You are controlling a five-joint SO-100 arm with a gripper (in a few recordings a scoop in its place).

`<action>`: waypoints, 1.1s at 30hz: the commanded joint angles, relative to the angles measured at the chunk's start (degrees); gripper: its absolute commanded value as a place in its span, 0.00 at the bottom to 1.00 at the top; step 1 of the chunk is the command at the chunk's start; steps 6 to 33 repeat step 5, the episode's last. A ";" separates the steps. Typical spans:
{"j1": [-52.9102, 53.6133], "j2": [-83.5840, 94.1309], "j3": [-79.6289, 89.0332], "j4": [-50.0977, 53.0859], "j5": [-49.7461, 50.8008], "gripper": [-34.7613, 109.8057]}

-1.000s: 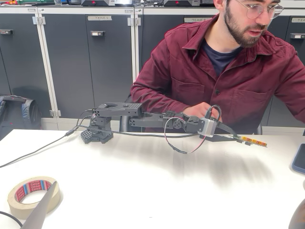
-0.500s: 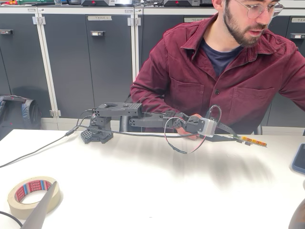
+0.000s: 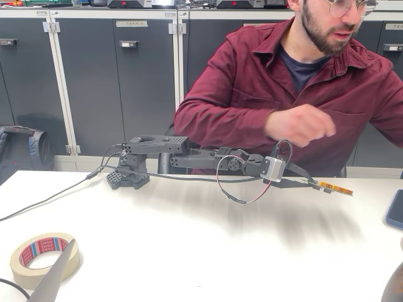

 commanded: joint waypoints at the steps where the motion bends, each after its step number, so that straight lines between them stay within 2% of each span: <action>1: 0.00 7.21 -1.05 -0.35 0.18 0.21; 33: -0.26 6.68 -2.72 1.05 0.18 0.21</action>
